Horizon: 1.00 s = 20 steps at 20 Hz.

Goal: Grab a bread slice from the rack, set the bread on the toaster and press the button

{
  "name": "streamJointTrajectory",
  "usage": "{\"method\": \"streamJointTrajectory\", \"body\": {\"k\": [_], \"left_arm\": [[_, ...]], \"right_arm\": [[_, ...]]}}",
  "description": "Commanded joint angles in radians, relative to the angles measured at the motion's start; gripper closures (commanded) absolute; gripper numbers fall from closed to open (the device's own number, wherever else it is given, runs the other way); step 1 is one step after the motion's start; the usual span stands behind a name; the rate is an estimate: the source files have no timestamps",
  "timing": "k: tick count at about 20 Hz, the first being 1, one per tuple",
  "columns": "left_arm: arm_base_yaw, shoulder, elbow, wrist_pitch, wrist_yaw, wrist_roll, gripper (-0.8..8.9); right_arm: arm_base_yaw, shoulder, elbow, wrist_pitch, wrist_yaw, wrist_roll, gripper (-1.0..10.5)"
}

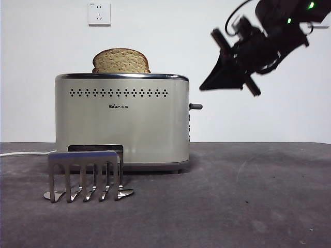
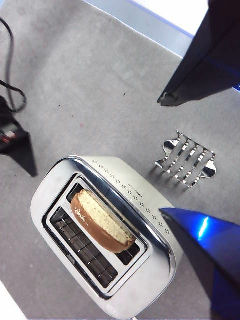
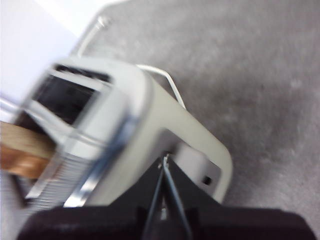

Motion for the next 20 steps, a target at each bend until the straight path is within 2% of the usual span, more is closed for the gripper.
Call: {"method": "streamJointTrajectory", "body": {"k": [1,6,15,20], "left_arm": [[-0.002,0.000,-0.005,-0.022,0.003,-0.013,4.68],[-0.002,0.000,-0.005,-0.022,0.003,-0.013,4.68],[-0.002,0.000,-0.005,-0.024,0.003,-0.013,4.68],[-0.002,0.000,-0.005,-0.024,0.003,-0.011,4.68]], "right_arm": [[0.008,0.039,0.003,0.031,0.001,0.005,9.6],[0.016,0.066,0.003,0.057,0.050,-0.017,9.6],[0.022,0.151,0.003,0.046,0.048,-0.021,9.6],[0.030,0.201,0.003,-0.003,0.052,-0.065,9.6]]}}
